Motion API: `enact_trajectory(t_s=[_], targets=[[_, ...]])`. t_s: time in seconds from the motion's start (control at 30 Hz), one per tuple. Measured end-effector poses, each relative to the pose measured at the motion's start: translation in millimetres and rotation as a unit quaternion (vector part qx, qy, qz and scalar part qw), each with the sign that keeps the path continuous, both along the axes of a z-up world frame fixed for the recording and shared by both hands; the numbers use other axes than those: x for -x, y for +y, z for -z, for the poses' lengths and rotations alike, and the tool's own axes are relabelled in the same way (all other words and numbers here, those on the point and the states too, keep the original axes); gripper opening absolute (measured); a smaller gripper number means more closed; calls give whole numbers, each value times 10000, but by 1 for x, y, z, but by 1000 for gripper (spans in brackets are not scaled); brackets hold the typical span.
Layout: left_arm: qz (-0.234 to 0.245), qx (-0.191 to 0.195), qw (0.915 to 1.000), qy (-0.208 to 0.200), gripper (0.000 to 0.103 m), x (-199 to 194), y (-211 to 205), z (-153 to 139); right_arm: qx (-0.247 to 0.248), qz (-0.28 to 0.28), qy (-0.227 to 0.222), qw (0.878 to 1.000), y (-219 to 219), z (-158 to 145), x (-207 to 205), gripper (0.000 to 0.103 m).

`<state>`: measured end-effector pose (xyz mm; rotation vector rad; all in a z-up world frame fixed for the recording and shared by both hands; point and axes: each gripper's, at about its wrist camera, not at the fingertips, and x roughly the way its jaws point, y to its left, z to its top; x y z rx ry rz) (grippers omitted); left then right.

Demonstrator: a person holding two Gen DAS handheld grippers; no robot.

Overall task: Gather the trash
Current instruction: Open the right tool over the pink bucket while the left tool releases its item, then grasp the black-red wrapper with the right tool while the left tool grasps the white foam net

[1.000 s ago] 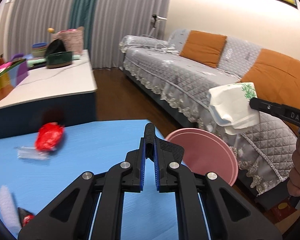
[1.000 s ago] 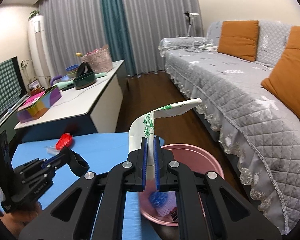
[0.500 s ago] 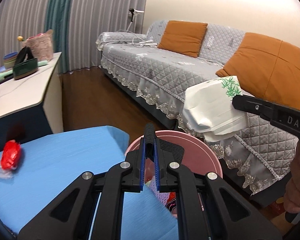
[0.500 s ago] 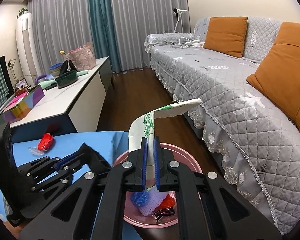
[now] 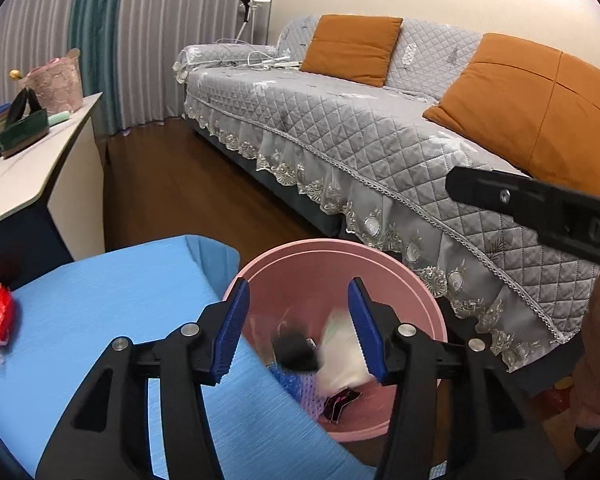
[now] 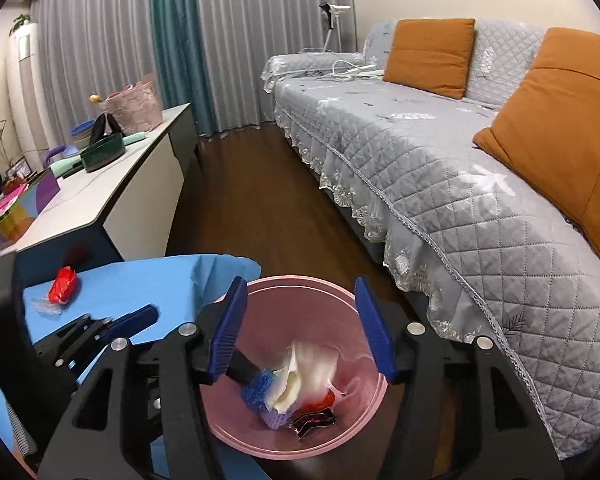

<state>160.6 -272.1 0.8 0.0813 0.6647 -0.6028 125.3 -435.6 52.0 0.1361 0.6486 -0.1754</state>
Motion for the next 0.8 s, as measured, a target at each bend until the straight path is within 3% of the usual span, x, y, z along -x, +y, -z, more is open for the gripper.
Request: enact_trajectory(t_s=[0.17, 0.5, 0.8], targets=[[-274, 70, 9996, -42, 50, 12, 33, -6, -108, 43, -168, 9998, 4, -8, 2, 57], [-954, -50, 9949, -328, 50, 56, 132, -34, -97, -555, -609, 9966, 67, -31, 12, 55], [-1847, 48, 9819, -412, 50, 95, 242, -60, -513, -1465, -822, 9845, 155, -40, 30, 28]])
